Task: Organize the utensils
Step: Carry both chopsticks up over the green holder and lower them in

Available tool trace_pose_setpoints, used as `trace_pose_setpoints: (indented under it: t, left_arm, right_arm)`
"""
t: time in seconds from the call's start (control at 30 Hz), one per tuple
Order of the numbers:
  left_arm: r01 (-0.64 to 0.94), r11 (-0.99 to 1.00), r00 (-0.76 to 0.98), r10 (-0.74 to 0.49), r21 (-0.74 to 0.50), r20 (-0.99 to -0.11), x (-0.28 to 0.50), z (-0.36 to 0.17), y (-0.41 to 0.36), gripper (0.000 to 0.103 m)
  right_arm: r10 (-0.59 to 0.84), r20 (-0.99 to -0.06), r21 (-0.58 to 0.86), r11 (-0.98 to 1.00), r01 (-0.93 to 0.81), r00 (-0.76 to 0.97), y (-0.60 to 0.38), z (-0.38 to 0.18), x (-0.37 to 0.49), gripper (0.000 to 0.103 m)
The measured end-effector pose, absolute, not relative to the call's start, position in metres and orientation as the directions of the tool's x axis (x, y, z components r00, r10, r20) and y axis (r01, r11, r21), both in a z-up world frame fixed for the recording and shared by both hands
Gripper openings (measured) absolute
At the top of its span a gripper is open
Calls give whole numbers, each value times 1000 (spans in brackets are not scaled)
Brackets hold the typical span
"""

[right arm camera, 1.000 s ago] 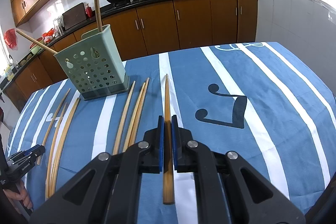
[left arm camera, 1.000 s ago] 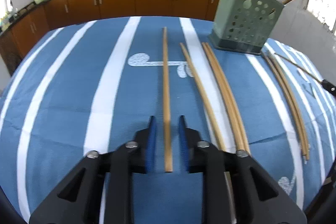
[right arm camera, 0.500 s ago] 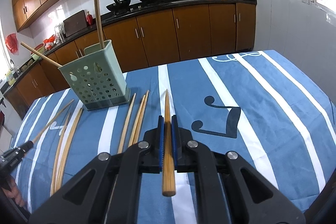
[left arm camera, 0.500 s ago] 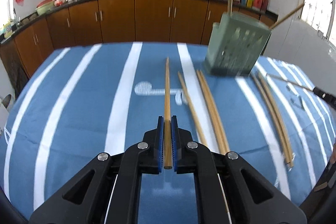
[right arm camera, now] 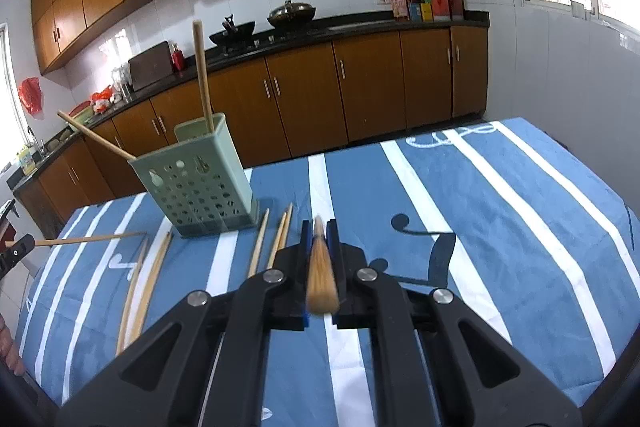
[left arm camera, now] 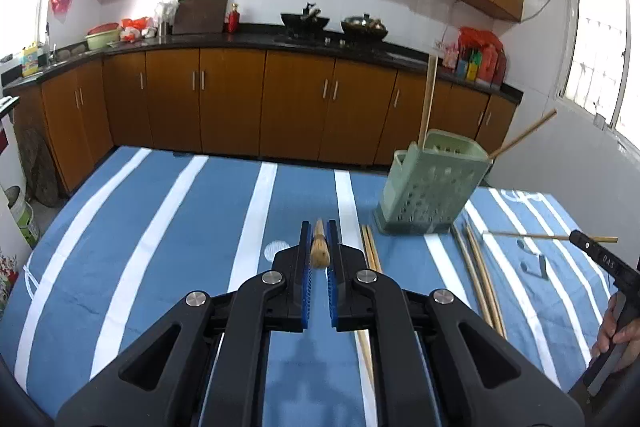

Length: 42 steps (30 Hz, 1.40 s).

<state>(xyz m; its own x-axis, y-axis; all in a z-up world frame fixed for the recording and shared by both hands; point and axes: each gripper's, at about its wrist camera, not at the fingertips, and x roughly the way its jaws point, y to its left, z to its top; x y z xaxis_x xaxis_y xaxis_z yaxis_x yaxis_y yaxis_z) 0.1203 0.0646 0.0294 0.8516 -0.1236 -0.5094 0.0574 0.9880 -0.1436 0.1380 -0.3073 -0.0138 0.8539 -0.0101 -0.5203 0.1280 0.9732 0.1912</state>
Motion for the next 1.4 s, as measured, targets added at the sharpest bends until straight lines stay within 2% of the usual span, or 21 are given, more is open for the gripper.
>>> trace_pose_setpoints:
  t: [0.27, 0.43, 0.73, 0.9, 1.1, 1.27, 1.4]
  left_arm:
    - [64, 987, 877, -125, -146, -464, 122, 54, 66, 7]
    - [103, 985, 898, -153, -141, -411, 119, 86, 64, 7]
    - [226, 961, 908, -266, -158, -324, 117, 142, 38, 7]
    - [257, 956, 927, -286, -143, -244, 124, 169, 18, 7]
    - [225, 962, 947, -254, -157, -198, 158, 177, -6, 7]
    - [215, 963, 928, -253, -161, -275, 192, 161, -20, 7]
    - [214, 964, 911, -254, -156, -323, 203, 147, -26, 7]
  right_arm:
    - [-6, -469, 180, 978, 102, 883, -306, 9, 134, 8]
    - [31, -415, 182, 982, 50, 909, -305, 50, 125, 8]
    - [274, -362, 264, 947, -184, 891, -294, 128, 116, 8]
    - [267, -327, 234, 952, -196, 906, -284, 156, 130, 8]
    - [250, -407, 225, 960, -168, 879, -269, 153, 182, 8]
    - [249, -510, 228, 962, -150, 824, -264, 135, 223, 8]
    - [250, -550, 230, 963, -144, 797, -259, 125, 243, 8]
